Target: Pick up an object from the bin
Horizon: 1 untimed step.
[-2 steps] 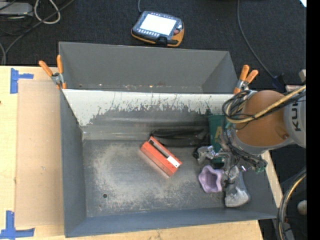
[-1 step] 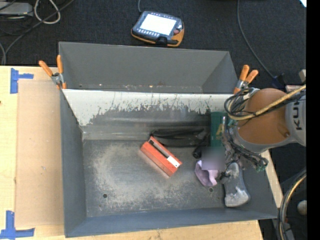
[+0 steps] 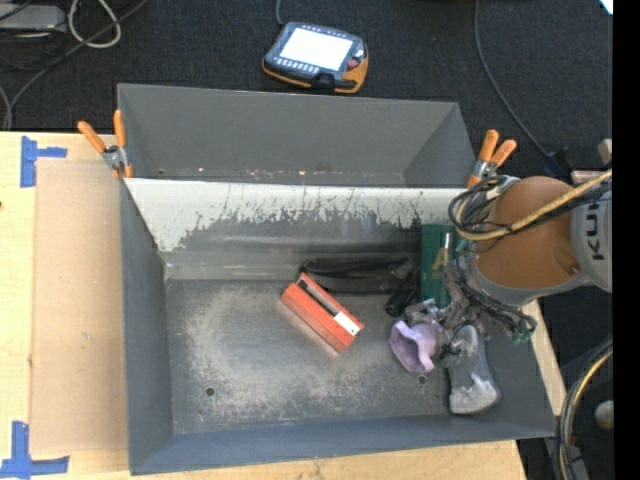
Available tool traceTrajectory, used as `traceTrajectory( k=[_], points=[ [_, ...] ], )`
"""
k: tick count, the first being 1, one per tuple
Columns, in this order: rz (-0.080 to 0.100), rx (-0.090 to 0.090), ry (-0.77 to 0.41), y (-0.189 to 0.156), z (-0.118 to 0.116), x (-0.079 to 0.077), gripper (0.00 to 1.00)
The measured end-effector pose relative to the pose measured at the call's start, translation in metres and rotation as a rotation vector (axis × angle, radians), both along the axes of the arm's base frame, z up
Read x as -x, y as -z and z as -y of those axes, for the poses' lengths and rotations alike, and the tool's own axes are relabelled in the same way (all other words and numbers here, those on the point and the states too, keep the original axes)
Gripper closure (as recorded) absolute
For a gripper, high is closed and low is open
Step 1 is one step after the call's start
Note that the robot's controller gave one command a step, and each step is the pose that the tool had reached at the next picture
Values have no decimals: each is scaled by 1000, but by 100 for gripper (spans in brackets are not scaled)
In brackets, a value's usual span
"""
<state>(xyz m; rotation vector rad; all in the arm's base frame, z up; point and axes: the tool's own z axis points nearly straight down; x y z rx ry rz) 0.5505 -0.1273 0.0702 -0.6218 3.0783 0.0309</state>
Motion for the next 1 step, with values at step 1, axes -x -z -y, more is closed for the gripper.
traceTrajectory(
  k=[1],
  points=[
    [-6,-2,-1,-22,-1,2,100]
  ],
)
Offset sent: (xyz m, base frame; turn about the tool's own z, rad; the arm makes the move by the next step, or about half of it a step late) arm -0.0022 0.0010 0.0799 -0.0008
